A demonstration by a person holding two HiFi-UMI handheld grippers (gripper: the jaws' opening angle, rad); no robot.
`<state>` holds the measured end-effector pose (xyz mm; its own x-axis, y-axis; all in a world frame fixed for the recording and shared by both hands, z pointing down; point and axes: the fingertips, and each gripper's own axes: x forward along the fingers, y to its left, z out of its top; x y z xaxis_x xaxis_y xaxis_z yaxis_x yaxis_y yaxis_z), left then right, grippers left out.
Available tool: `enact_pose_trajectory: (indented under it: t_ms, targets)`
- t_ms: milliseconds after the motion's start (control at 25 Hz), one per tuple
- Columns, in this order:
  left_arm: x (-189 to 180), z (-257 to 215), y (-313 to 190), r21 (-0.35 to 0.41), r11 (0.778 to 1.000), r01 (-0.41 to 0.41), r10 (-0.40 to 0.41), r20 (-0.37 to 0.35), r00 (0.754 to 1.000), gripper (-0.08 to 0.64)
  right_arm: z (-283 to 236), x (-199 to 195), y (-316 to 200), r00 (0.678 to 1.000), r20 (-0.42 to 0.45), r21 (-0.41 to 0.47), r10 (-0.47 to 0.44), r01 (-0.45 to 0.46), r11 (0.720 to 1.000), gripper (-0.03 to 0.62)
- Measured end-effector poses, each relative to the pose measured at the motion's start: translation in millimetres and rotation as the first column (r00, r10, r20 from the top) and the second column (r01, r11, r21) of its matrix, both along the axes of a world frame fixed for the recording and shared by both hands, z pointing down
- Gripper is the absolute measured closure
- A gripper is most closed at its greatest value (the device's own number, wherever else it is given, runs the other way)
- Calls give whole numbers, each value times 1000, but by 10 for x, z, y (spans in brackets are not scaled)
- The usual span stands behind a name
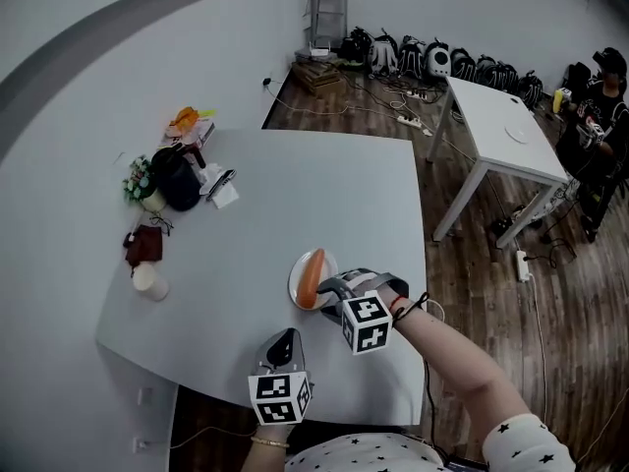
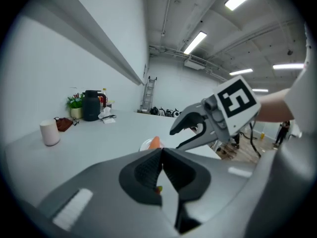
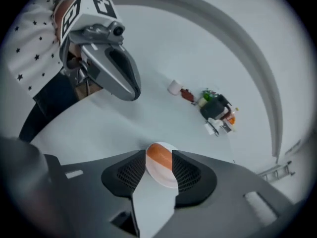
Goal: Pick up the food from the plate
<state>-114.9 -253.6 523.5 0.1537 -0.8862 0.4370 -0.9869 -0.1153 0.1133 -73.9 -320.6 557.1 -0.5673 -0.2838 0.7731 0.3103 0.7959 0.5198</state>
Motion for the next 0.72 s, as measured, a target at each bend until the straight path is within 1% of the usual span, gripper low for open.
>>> enact_pose_trajectory:
  t_ms: [40, 120, 200, 280, 360, 400, 520, 560, 600, 640, 680, 720]
  targets:
    - [-26, 43, -54, -11, 1000, -2, 2, -4, 1000, 552, 100, -57, -98, 997, -59, 16, -42, 43, 999, 415]
    - [-81, 133, -147, -34, 999, 1, -1, -11, 1000, 552, 279, -155, -301, 979, -165, 59, -119, 130, 990, 384]
    - [-119, 226, -228, -57, 998, 3, -5, -20, 1000, 552, 438, -224, -483, 951, -251, 80, -180, 206, 975, 373]
    - [-150, 317, -304, -79, 997, 3, -6, -26, 1000, 552, 580, -272, -620, 917, -322, 71, -235, 271, 960, 362]
    - [-186, 383, -370, -97, 995, 5, -9, -34, 999, 552, 718, -304, -700, 876, -385, 44, -290, 331, 943, 333]
    - [-209, 408, -397, -103, 995, 8, -12, -42, 999, 552, 792, -310, -726, 849, -421, 33, -319, 366, 930, 324]
    - [-277, 465, -466, -121, 993, 16, -25, -76, 997, 552, 1016, -303, -775, 744, -533, 10, -403, 482, 876, 316]
    - [-290, 479, -482, -125, 992, 17, -28, -87, 996, 552, 1065, -299, -783, 712, -559, 3, -425, 514, 858, 320]
    - [-302, 491, -496, -129, 991, 18, -31, -94, 995, 552, 1091, -302, -789, 689, -575, -4, -441, 537, 844, 327]
    - [-315, 503, -509, -133, 991, 20, -33, -100, 994, 552, 1098, -314, -795, 676, -582, -8, -452, 551, 834, 329]
    - [-327, 514, -520, -136, 991, 21, -35, -103, 994, 552, 1095, -332, -803, 673, -581, -7, -458, 559, 829, 360]
    - [-335, 525, -529, -139, 990, 22, -36, -106, 994, 552, 1091, -349, -808, 675, -577, -1, -459, 562, 827, 370]
